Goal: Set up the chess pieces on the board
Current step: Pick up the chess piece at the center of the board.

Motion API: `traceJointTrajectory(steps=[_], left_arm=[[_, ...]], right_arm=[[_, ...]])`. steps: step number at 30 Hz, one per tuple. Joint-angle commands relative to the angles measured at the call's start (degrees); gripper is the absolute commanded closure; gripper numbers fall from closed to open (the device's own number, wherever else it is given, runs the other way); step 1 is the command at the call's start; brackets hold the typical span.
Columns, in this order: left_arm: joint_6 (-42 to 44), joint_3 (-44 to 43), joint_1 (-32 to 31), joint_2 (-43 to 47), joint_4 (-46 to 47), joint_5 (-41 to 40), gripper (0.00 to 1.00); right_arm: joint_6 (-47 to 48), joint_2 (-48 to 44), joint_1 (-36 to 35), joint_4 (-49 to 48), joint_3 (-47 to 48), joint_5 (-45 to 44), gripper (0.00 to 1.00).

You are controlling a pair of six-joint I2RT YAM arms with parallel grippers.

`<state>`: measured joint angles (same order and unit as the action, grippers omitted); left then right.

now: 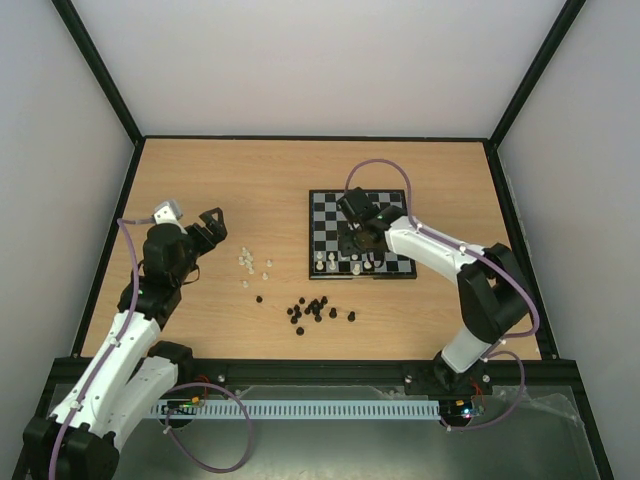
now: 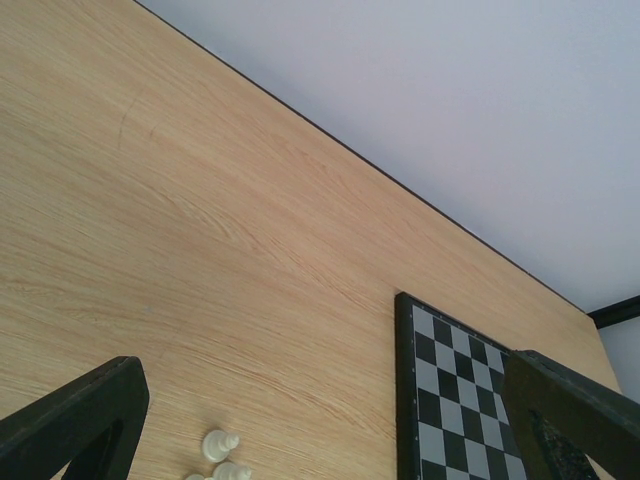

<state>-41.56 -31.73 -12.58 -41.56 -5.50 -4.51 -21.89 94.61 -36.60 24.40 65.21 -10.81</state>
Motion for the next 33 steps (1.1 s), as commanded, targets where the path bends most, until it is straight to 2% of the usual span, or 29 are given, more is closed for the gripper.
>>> traceJointTrajectory(steps=[1, 7, 10, 15, 25, 33], left_arm=[[0.7, 0.7, -0.2, -0.3, 0.9, -0.4, 0.01], [0.8, 0.6, -0.1, -0.7, 0.8, -0.6, 0.01], [0.8, 0.4, -0.1, -1.2, 0.4, -1.2, 0.01], [0.9, -0.4, 0.0, -2.8, -0.4, -1.4, 0.0], [0.6, -1.3, 0.1, -4.5, -1.7, -2.3, 0.0], [0.6, -1.2, 0.2, -4.2, -1.4, -1.4, 0.01]], right_arm=[[0.0, -2.7, 0.2, 1.5, 1.2, 0.4, 0.38], [-0.2, -4.0, 0.2, 0.1, 1.7, 4.3, 0.25], [-0.1, -3.7, -0.4, -0.7, 2.9, 8.0, 0.27], [0.0, 0.5, -4.4, -0.8, 7.5, 9.3, 0.27], [-0.5, 15.7, -13.3, 1.4, 23.0, 9.5, 0.48], [-0.7, 27.0, -16.6, 4.7, 32.7, 7.1, 0.57]])
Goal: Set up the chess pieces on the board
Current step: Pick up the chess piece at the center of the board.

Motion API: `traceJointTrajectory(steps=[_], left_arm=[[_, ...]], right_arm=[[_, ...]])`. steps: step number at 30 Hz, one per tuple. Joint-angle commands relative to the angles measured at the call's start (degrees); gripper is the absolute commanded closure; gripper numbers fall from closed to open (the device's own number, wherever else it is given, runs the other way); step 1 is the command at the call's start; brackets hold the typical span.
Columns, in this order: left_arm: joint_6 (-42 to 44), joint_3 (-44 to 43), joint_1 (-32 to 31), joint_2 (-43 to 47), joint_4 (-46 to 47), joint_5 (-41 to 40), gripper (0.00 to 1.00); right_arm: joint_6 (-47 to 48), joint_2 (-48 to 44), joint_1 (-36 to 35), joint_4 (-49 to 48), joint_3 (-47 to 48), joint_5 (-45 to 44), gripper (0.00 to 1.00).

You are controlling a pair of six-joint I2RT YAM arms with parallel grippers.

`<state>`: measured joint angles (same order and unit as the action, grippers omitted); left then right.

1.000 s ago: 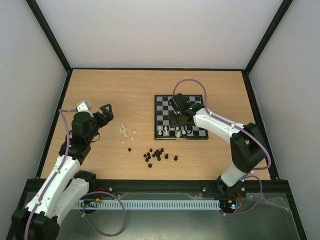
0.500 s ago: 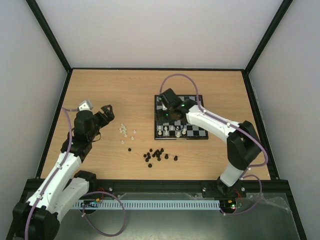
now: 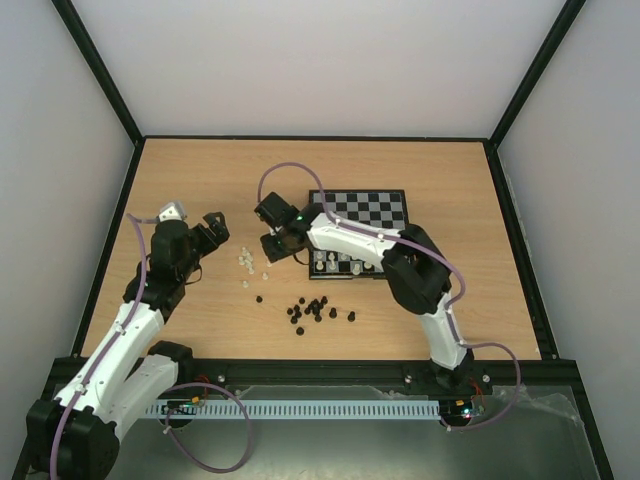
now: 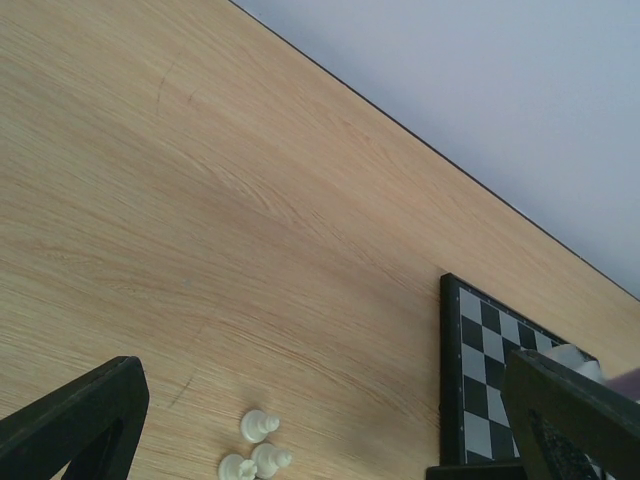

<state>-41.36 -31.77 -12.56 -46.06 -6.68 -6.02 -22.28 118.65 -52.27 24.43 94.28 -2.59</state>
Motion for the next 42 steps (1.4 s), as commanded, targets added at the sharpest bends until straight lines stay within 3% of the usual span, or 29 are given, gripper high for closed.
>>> traceJointTrajectory(steps=[1, 31, 37, 42], left_arm=[[0.4, -1.1, 0.2, 0.3, -0.3, 0.2, 0.01], [0.4, -0.8, 0.2, 0.4, 0.5, 1.0, 0.0], [0.4, -0.7, 0.2, 0.5, 0.5, 1.0, 0.01], [0.5, -0.7, 0.2, 0.5, 0.5, 1.1, 0.0]], right_arm=[[-0.4, 3.8, -1.0, 4.9, 4.1, -1.0, 0.58], [0.0, 11.1, -3.1, 5.3, 8.5, 1.3, 0.74], [0.0, 11.2, -3.1, 5.4, 8.6, 0.6, 0.89], [0.1, 9.3, -3.1, 5.5, 8.2, -1.0, 0.94]])
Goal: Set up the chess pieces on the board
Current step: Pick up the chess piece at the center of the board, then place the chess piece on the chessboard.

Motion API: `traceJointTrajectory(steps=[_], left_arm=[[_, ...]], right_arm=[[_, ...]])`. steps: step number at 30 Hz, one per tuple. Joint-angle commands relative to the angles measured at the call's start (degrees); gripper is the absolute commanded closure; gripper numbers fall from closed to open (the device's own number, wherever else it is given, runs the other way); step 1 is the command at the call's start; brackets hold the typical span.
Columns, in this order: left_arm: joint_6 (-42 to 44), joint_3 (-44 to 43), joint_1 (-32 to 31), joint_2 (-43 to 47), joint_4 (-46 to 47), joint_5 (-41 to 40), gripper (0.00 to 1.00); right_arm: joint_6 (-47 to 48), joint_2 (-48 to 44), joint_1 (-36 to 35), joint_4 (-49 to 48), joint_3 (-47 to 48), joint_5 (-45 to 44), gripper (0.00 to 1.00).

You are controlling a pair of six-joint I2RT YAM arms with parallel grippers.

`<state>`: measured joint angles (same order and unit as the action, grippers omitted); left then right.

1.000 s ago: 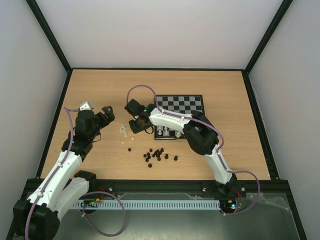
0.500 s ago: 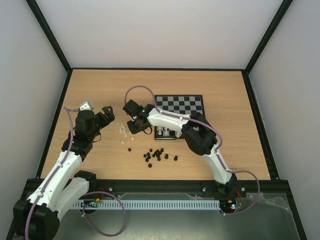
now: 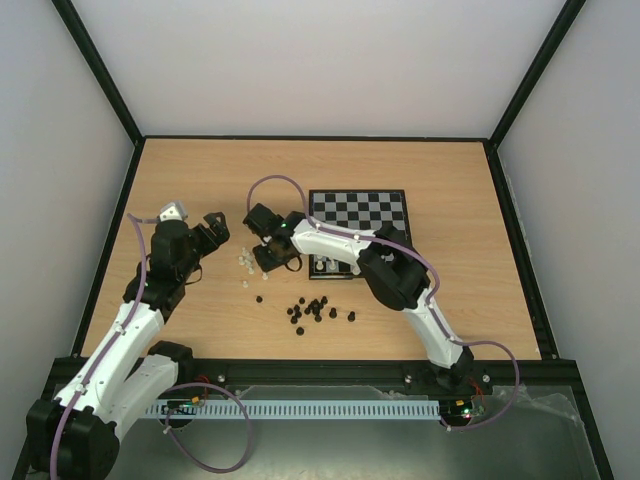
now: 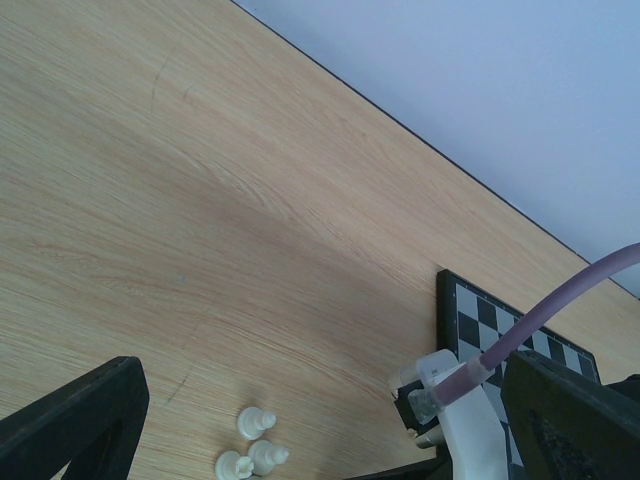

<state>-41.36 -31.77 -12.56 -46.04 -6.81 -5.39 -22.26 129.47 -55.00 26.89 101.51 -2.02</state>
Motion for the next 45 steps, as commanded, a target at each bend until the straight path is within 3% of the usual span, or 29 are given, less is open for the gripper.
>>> traceJointTrajectory(steps=[1, 9, 16, 21, 28, 45], left_arm=[[0.5, -0.7, 0.2, 0.4, 0.6, 0.5, 0.0], [0.4, -0.6, 0.2, 0.4, 0.8, 0.7, 0.01], [0.4, -0.5, 0.2, 0.4, 1.1, 1.0, 0.01], [0.4, -0.4, 0.2, 0.4, 1.2, 1.3, 0.01], [0.4, -0.1, 0.2, 0.4, 1.5, 1.4, 0.01], [0.4, 0.0, 0.2, 0.1, 1.8, 1.3, 0.0]], right_arm=[[0.1, -2.1, -0.4, 3.1, 0.6, -2.3, 0.94], [-0.7, -14.6, 1.3, 2.9, -9.0, -9.4, 0.97], [-1.9, -32.3, 10.2, 1.9, -26.5, -11.8, 0.97], [-2.7, -39.4, 17.2, 1.7, -36.1, -12.6, 0.95], [-2.5, -41.4, 23.0, -1.5, -43.1, -10.8, 0.95], [-1.4, -34.3, 23.4, -5.3, -41.9, -7.2, 0.95]])
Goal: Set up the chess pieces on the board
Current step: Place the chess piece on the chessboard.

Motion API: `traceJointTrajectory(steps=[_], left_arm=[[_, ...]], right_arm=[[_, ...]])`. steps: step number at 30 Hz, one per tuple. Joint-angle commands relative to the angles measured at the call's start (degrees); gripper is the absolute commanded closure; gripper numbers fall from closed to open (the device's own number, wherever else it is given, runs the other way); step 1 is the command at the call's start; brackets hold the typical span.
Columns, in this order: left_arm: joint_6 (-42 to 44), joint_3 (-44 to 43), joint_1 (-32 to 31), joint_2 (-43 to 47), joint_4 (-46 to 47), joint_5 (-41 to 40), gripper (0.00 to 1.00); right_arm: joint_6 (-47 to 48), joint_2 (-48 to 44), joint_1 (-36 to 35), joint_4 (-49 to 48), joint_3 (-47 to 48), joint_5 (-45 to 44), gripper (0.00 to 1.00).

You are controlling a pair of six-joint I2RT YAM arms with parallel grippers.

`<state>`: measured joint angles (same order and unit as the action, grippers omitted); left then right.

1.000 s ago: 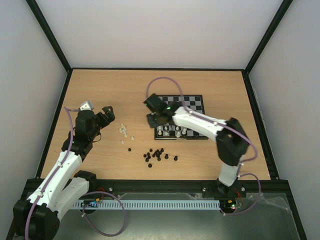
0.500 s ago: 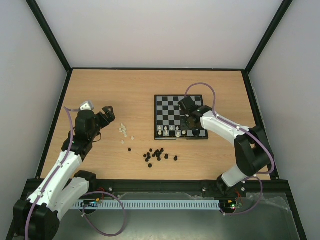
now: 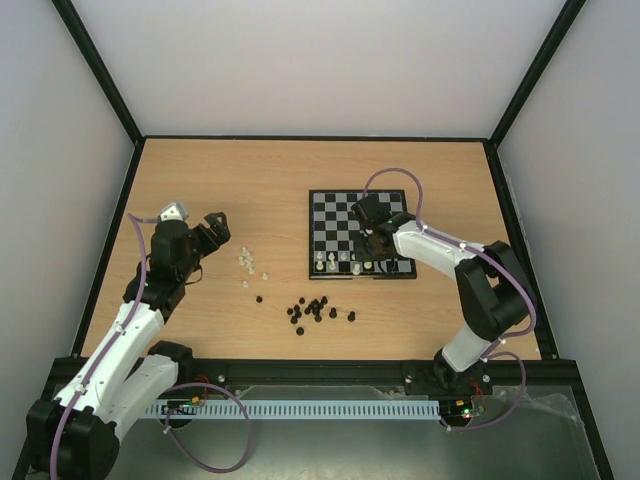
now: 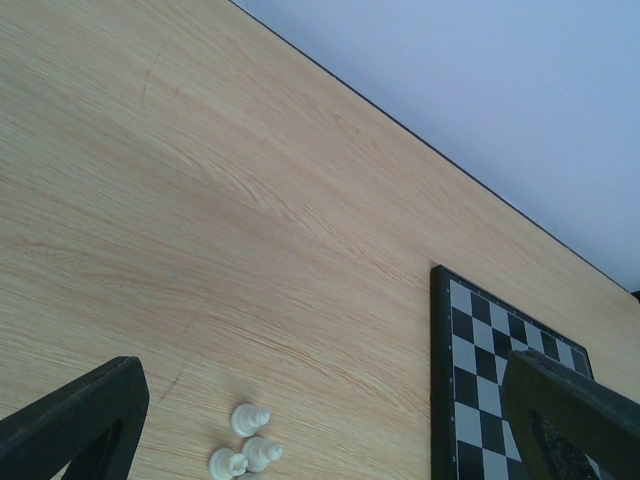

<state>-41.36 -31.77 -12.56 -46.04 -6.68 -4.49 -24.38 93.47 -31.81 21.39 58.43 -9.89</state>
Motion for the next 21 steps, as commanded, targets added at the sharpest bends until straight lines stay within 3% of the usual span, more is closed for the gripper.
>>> traceJointTrajectory(steps=[1, 21], left_arm=[[0.4, 0.0, 0.2, 0.1, 1.7, 0.3, 0.01], [0.4, 0.0, 0.2, -0.1, 1.8, 0.3, 0.01]], right_arm=[[0.7, 2.0, 0.2, 0.2, 1.1, 0.6, 0.95], [0.9, 3.1, 0.2, 1.4, 0.6, -1.0, 0.91]])
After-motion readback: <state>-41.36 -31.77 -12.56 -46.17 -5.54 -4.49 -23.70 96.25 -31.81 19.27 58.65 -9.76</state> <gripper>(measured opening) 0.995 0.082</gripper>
